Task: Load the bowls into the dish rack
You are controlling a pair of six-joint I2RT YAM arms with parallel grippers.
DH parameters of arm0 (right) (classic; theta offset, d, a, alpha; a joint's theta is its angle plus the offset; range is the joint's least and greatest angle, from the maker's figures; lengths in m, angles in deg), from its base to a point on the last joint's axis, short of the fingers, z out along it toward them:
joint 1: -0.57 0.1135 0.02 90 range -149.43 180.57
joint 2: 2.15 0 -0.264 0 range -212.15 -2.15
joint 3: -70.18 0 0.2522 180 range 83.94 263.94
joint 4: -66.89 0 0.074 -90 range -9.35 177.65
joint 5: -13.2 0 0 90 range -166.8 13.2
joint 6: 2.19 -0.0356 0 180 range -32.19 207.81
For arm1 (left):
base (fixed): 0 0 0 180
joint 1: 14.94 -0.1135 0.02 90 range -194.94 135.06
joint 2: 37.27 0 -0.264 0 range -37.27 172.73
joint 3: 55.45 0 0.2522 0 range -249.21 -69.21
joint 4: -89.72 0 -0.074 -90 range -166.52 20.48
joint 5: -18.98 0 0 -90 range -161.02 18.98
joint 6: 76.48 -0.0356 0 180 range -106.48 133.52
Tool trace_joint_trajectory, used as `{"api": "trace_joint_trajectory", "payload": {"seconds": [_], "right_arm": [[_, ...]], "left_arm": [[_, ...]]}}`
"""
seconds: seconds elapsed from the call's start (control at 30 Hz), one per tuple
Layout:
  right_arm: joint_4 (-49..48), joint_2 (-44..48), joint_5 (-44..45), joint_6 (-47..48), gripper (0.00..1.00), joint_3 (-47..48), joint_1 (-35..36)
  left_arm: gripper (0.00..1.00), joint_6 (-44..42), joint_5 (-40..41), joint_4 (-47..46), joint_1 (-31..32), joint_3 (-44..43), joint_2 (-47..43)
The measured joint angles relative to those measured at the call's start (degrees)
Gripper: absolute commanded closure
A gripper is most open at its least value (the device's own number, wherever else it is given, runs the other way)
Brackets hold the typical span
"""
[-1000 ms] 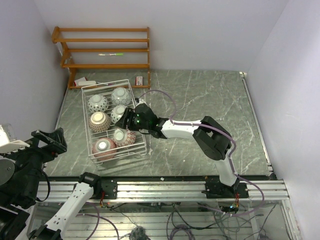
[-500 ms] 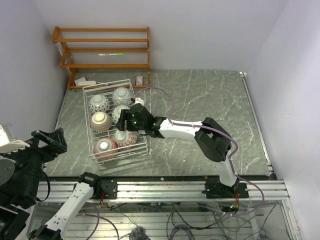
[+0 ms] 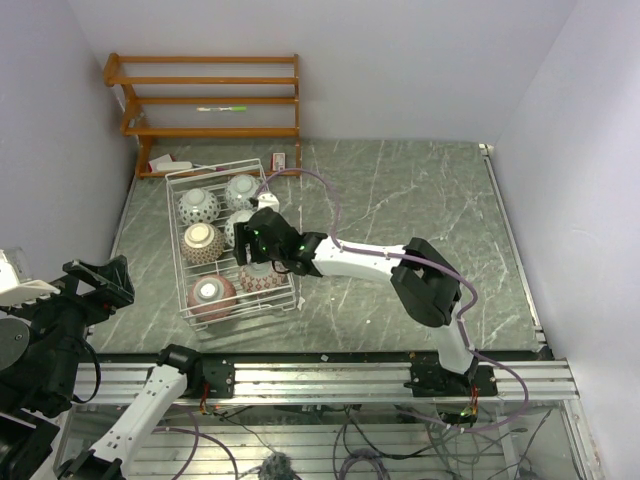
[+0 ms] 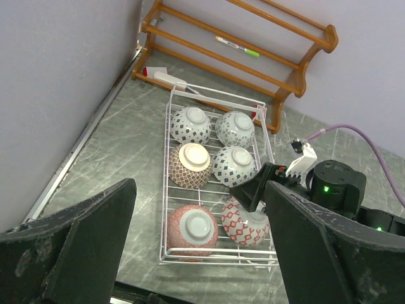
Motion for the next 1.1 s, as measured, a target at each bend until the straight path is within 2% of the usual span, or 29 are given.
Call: {"api": "trace_joint_trajectory", "payload": {"seconds": [0.3, 0.53, 0.67, 0.73, 0.8, 0.97, 1.1], "right_arm": [[0.92, 0.44, 1.33, 5.86, 0.28, -0.15, 1.16], [0.79, 9.81, 1.57, 12.74, 0.27, -3.37, 3.32], [-0.11, 17.97, 2.38, 15.3, 0.16, -5.25, 4.04], [0.02, 21.14, 3.78, 16.09, 0.04, -5.62, 3.91], [1.33, 23.93, 6.14, 16.35, 0.0, -5.84, 3.5], [6.84, 29.35, 9.22, 14.75, 0.0, -9.79, -0.48], [13.27, 33.09, 9.79, 11.54, 0.0, -15.69, -9.68]], "left_arm": [[0.05, 0.0, 0.0, 0.0, 0.0, 0.02, 0.0], [0.01, 0.04, -0.33, -0.35, 0.0, 0.98, 0.07], [0.01, 0.26, -1.42, -0.57, 0.0, 1.97, 0.79], [0.01, 0.28, -2.47, -1.03, 0.02, 3.15, 1.4], [0.01, 0.26, -4.02, -1.84, 0.02, 5.05, 2.08], [0.01, 0.17, -9.25, -5.62, 0.07, 12.02, 4.0], [0.01, -0.04, -12.59, -9.53, 0.11, 17.88, 5.6]]}}
